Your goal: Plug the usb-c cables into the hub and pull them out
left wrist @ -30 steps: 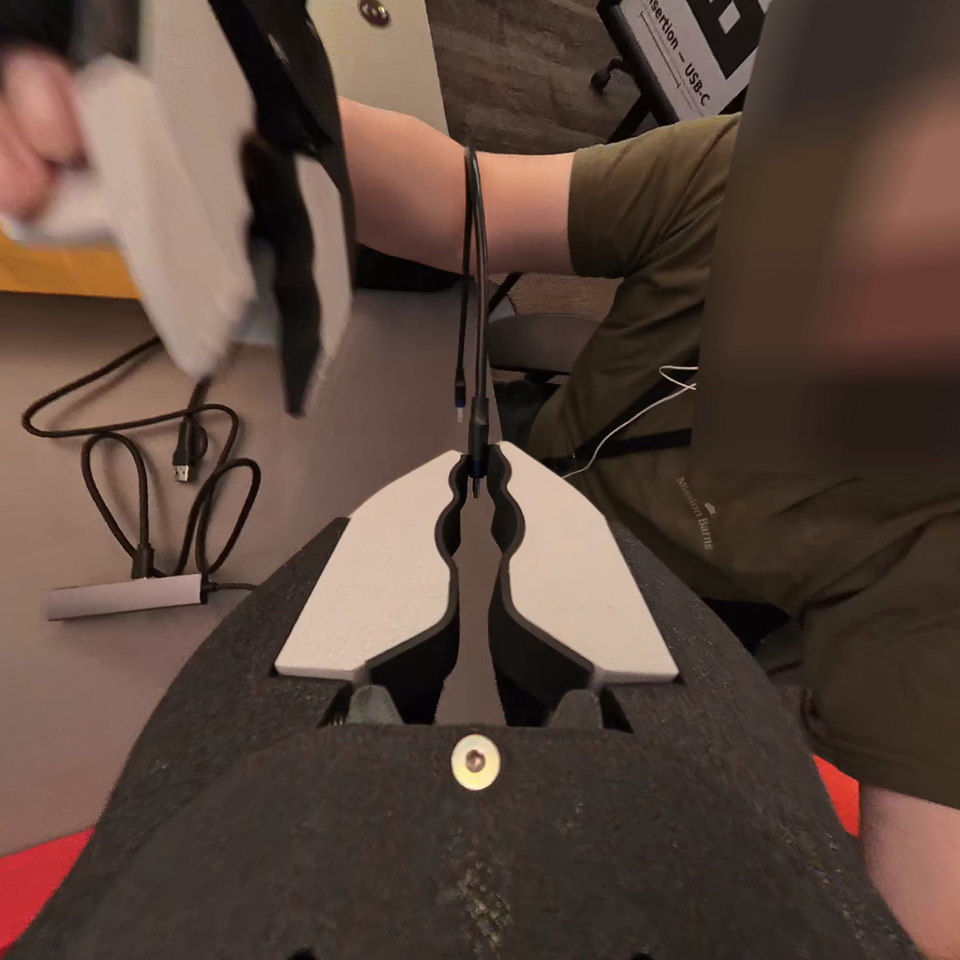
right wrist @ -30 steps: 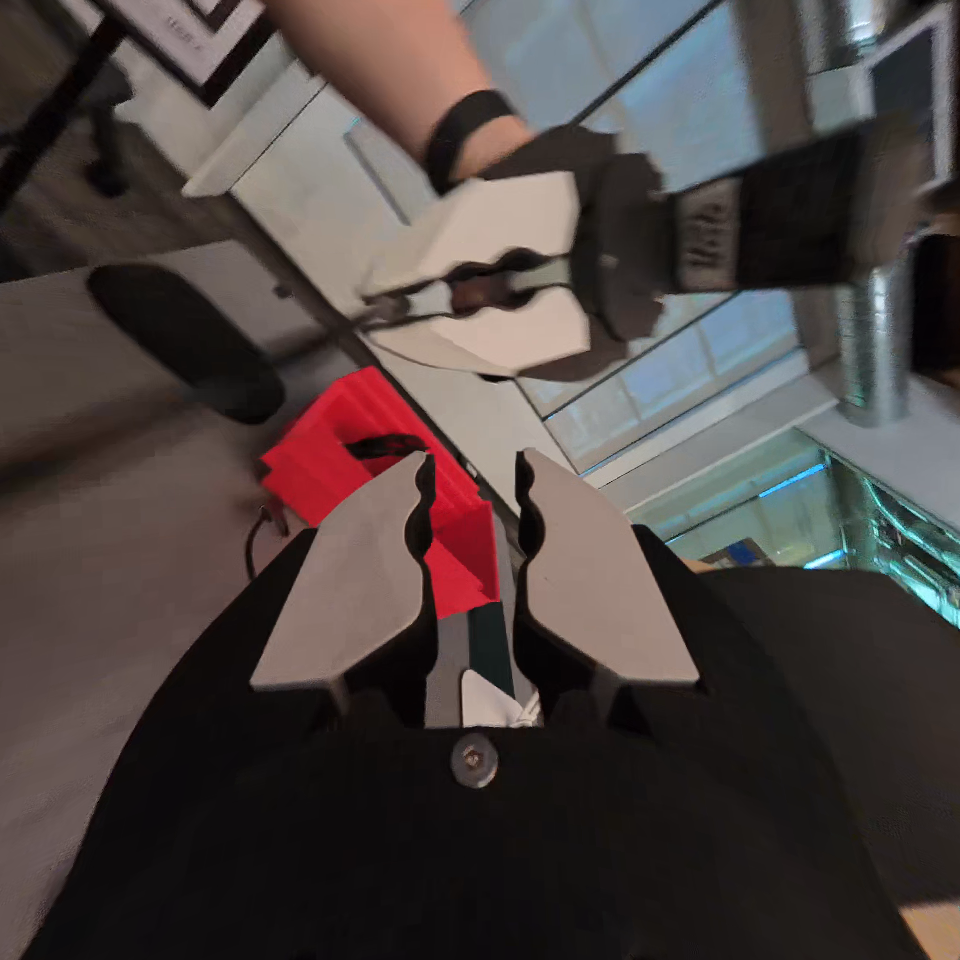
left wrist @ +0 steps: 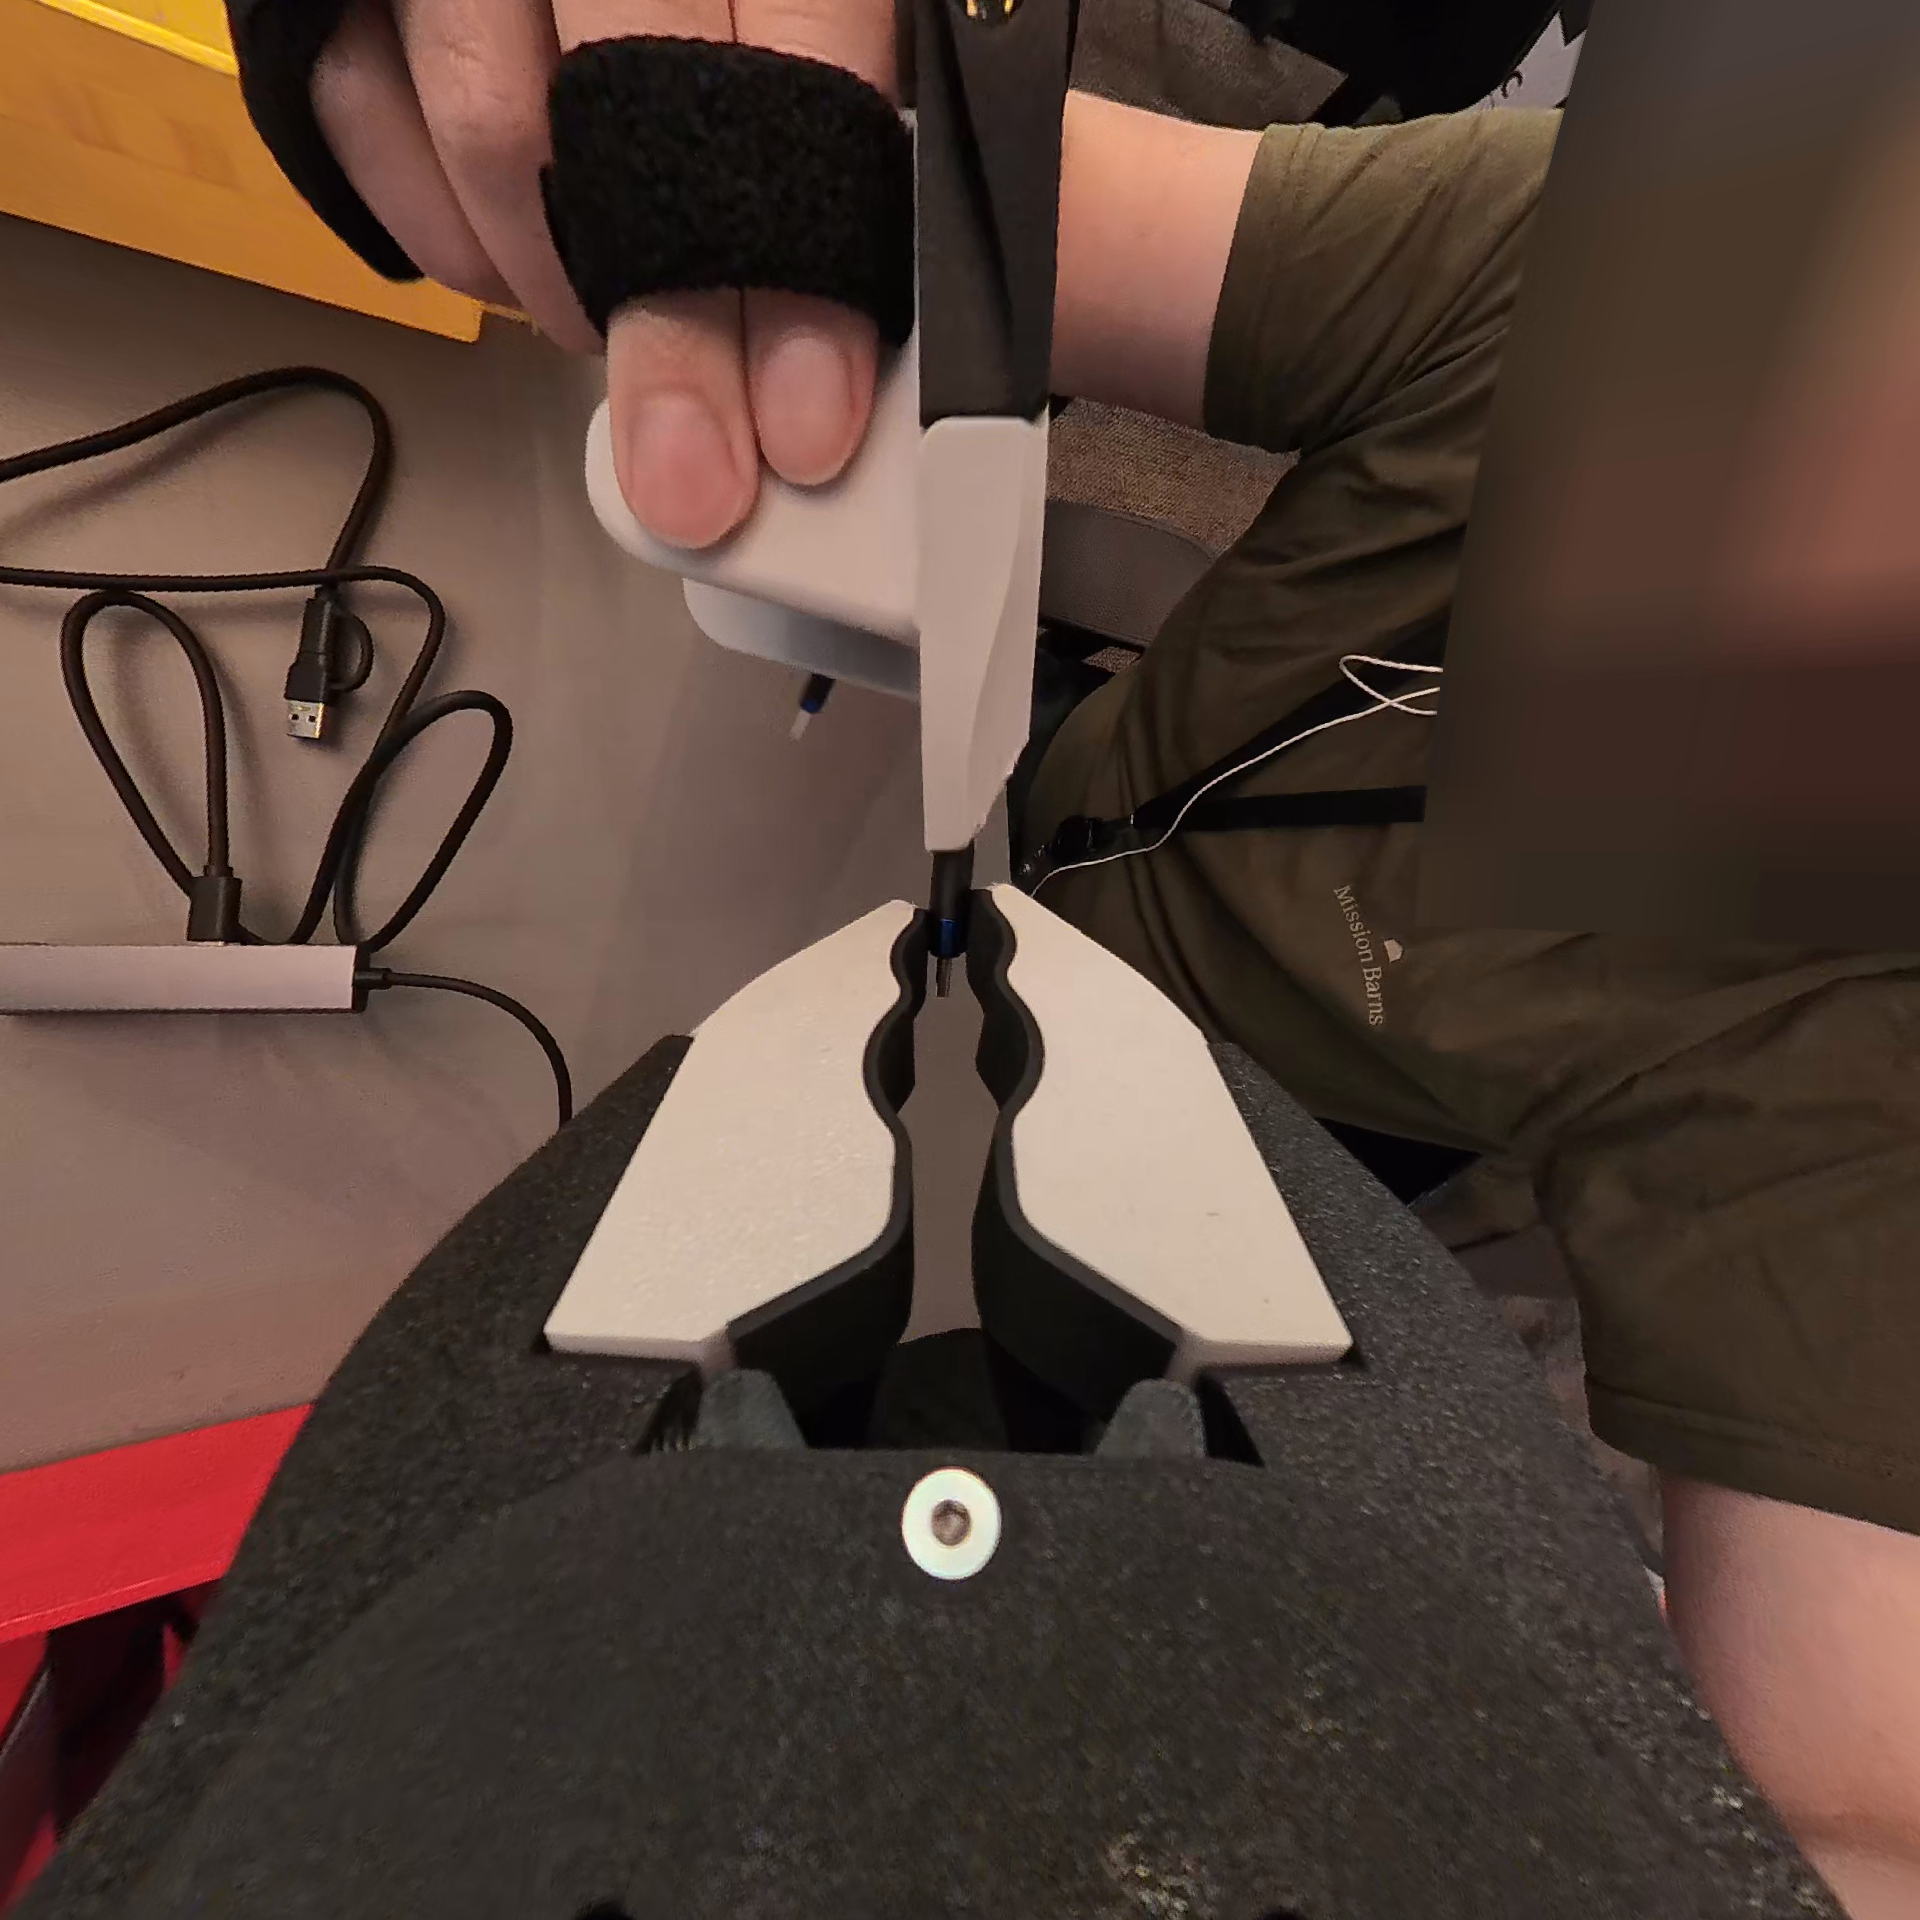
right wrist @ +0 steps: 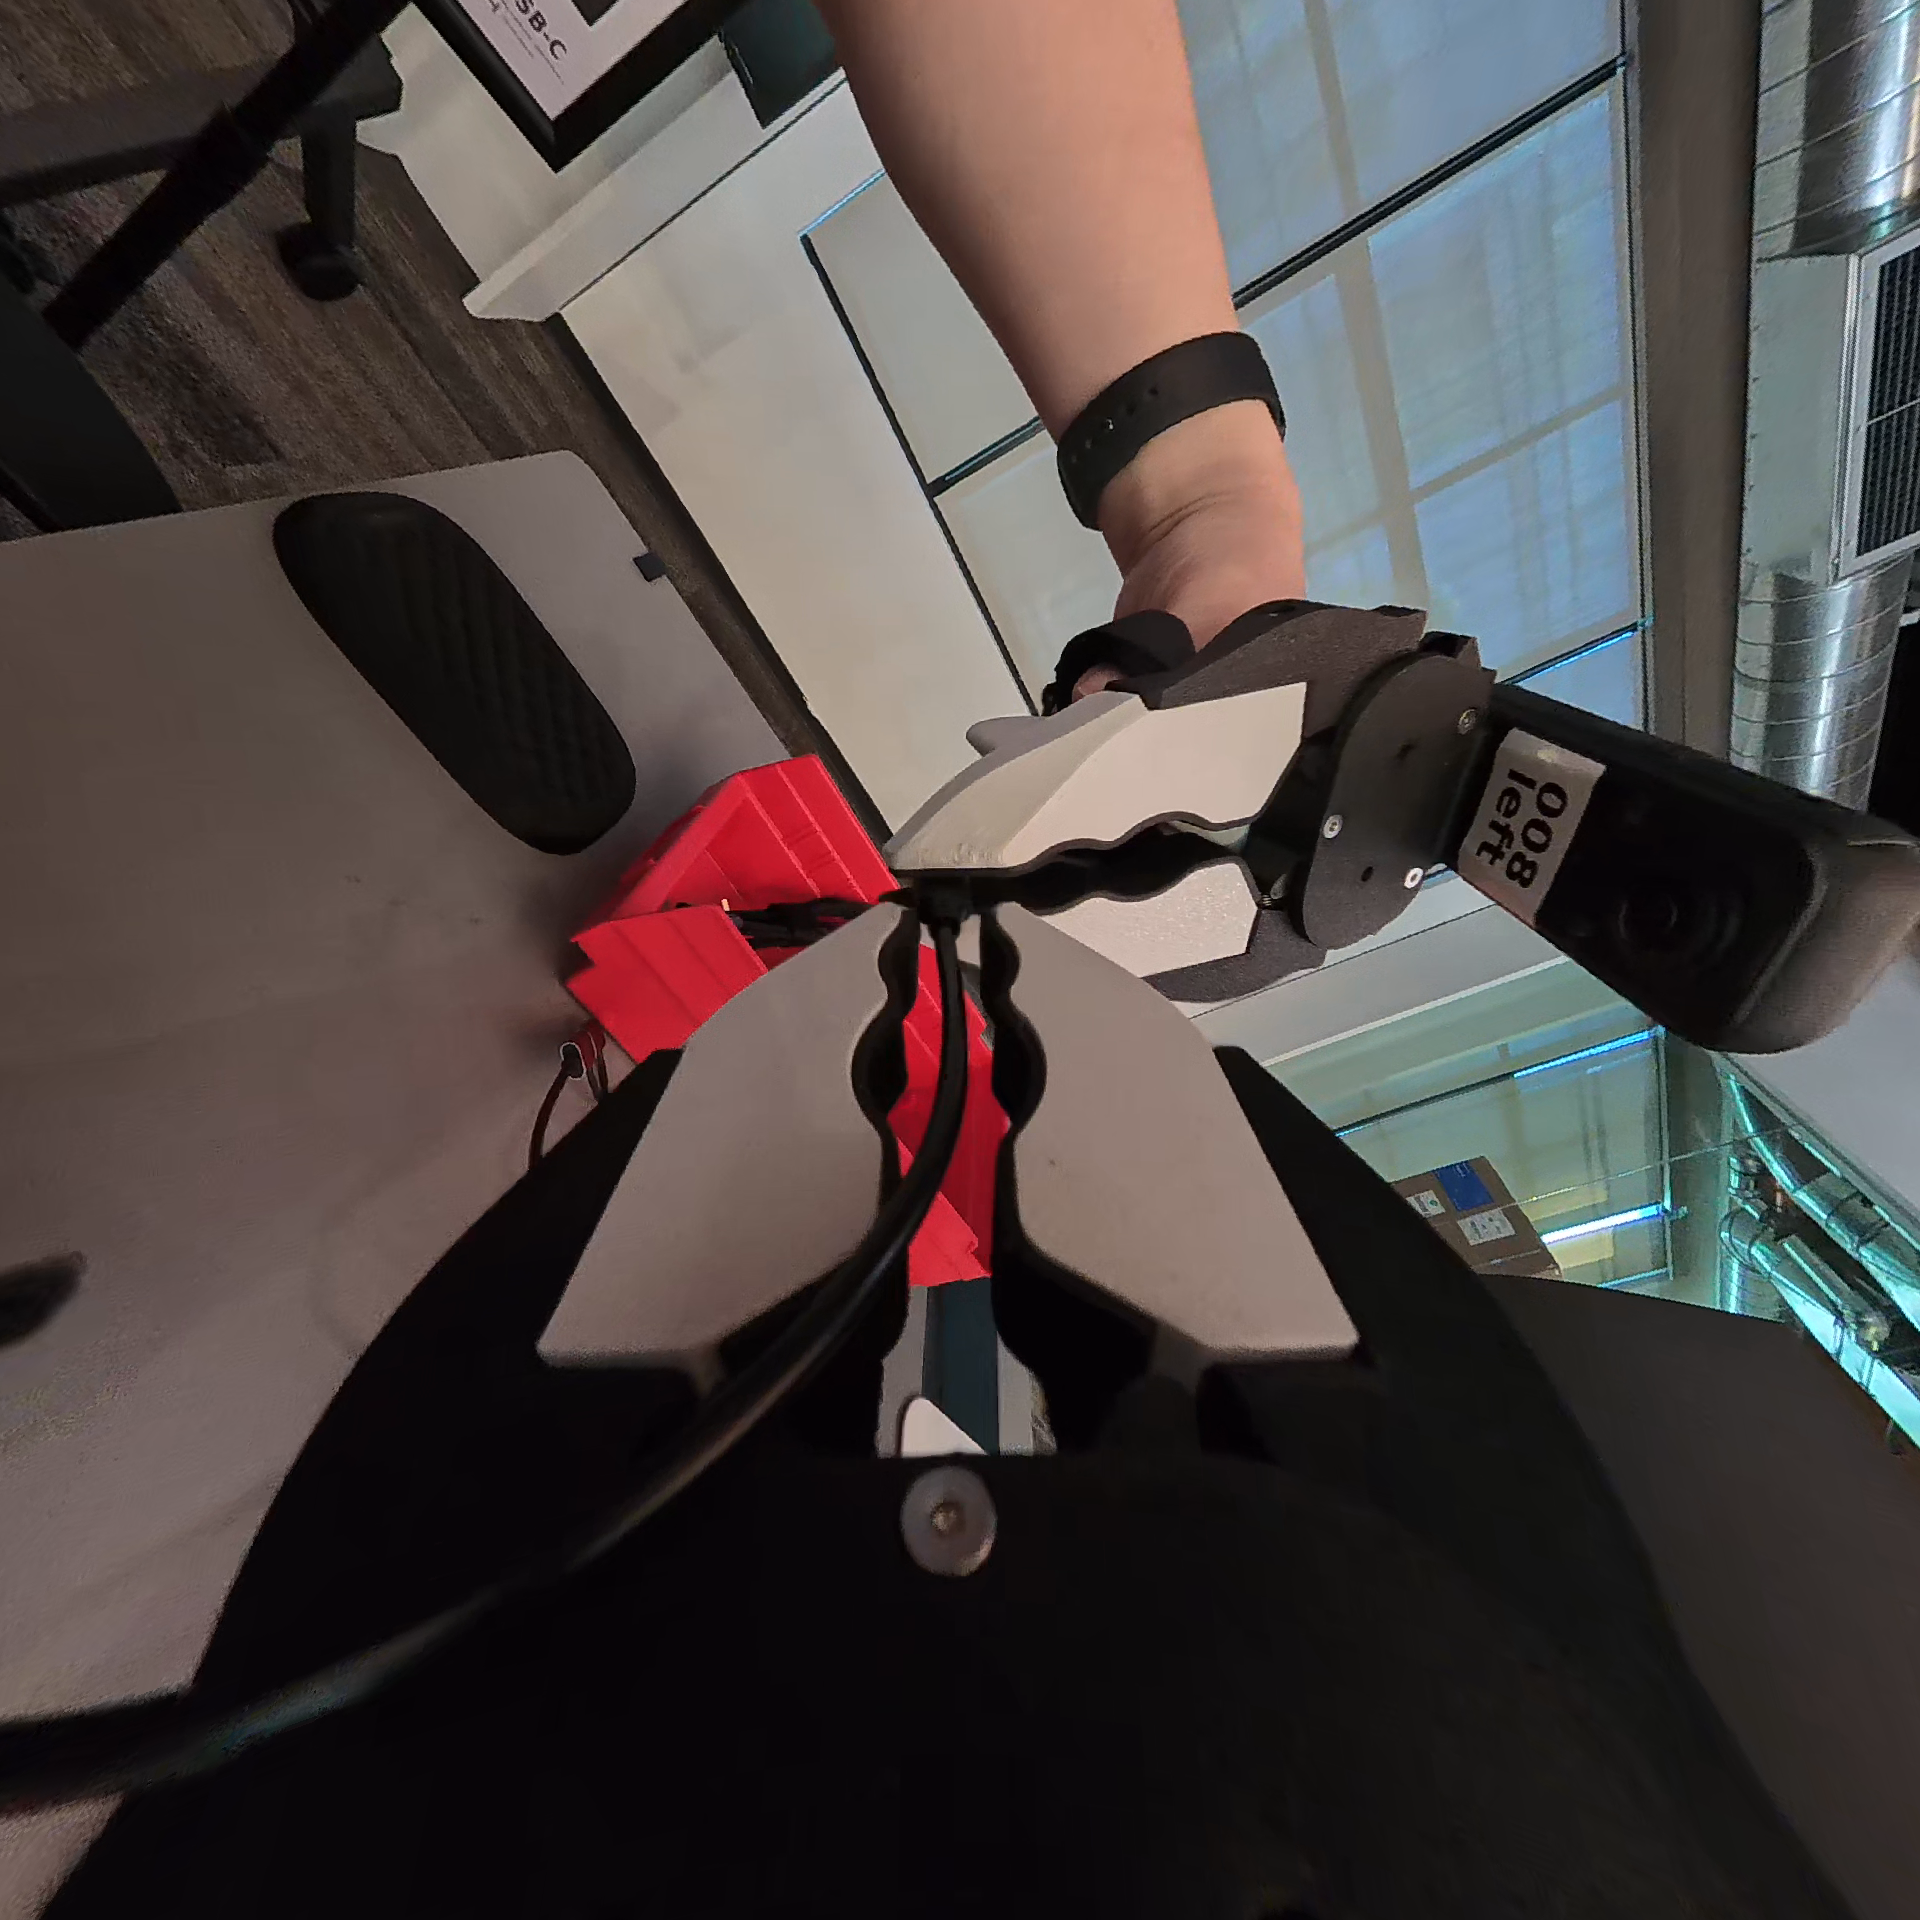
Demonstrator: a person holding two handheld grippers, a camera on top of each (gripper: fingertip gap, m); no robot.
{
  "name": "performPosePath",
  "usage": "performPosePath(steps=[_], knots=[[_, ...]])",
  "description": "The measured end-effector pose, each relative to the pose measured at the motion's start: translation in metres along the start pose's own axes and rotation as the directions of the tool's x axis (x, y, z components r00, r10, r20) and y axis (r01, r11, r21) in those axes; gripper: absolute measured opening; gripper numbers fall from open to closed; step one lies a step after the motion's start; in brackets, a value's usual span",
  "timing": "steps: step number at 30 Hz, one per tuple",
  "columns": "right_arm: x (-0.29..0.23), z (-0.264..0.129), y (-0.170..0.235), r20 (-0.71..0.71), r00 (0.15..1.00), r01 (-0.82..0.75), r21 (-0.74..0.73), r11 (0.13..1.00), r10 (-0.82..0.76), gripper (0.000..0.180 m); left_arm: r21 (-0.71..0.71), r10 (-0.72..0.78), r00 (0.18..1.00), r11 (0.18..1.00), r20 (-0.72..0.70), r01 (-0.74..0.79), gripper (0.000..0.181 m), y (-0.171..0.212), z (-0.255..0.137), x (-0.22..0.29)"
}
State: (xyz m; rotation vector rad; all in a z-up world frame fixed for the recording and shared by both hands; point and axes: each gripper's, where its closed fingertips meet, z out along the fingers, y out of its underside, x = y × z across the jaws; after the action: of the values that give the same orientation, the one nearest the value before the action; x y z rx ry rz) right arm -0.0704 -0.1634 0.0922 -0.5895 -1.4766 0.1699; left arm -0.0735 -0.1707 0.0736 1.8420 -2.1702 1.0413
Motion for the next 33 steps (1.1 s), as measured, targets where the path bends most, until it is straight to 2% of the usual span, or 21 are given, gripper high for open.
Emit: performPosePath(steps=[33], knots=[[-0.0037, 0.0029, 0.0025, 0.034, 0.998, -0.043, -0.02, 0.999, 0.044, 0.007, 0.025, -0.018, 1.0, 1.0, -0.002, 0.019, 0.007, 0.0042, -0.0014, -0.0014]])
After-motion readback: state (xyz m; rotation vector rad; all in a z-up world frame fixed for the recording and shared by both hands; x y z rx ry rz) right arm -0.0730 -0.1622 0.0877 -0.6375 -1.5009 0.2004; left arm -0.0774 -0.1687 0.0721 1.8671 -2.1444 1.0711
